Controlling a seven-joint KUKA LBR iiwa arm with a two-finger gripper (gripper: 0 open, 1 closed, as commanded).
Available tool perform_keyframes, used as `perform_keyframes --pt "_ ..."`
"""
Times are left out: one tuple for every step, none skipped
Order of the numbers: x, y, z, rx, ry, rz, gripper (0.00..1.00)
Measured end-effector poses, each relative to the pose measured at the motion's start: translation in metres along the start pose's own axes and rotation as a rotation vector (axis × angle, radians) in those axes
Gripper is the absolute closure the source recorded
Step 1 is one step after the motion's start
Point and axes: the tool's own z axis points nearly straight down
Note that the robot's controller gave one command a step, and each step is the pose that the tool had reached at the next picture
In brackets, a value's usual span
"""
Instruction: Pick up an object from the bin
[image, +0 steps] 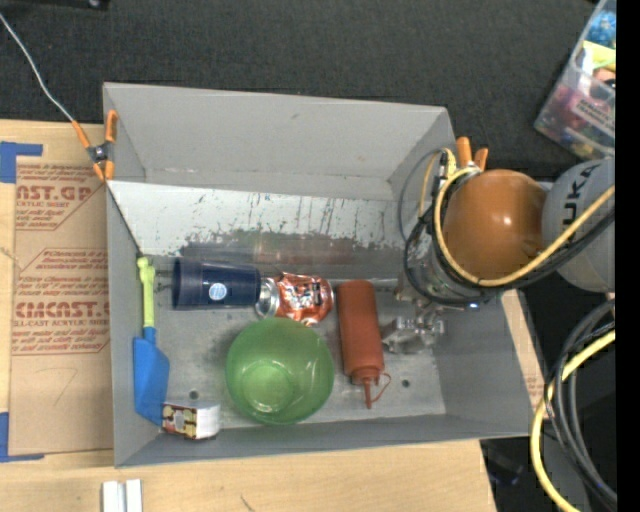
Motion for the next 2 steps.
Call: perform_keyframes --pt "-0.004 0.000 0.000 0.002 -0.003 0.094 1.00" --pt "-0.015 0.006 0.000 0.000 -0.003 0.108 1.00"
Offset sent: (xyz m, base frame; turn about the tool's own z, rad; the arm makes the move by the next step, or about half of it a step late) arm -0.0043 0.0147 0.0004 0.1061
